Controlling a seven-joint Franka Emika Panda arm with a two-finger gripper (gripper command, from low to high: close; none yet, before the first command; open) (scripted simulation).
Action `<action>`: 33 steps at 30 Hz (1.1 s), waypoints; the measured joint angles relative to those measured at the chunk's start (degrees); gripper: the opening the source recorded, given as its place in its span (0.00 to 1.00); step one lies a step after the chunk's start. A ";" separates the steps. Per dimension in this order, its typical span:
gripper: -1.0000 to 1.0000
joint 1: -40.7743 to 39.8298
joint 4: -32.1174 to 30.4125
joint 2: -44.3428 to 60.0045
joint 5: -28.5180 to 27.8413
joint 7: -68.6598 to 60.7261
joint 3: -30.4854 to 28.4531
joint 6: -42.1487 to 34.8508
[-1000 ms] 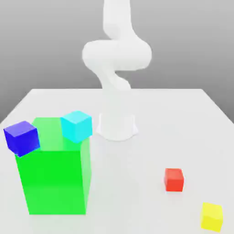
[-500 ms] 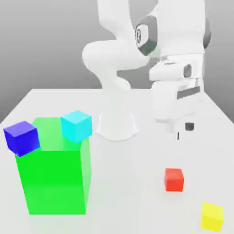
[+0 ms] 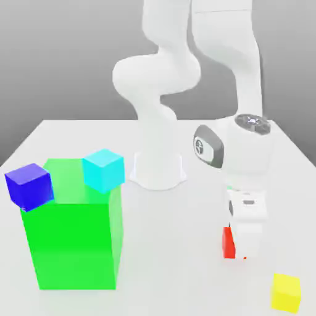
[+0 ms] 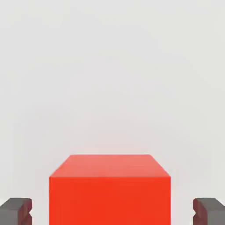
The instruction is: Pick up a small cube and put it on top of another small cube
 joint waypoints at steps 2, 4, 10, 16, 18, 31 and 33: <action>0.00 -0.01 0.00 0.00 -0.05 0.05 0.00 -0.08; 0.00 0.14 0.12 0.64 -0.18 0.14 -0.17 0.43; 0.00 -1.27 -1.67 -9.14 1.80 -1.31 1.74 -7.53; 0.00 -8.31 3.27 -17.19 1.18 6.46 -2.15 -20.39; 0.00 -12.09 6.63 -18.89 0.61 11.12 -4.01 -25.36; 0.00 -32.82 28.70 -29.29 -0.96 40.13 -17.17 -57.42; 0.00 -34.57 28.93 -29.09 -0.88 42.26 -18.54 -57.52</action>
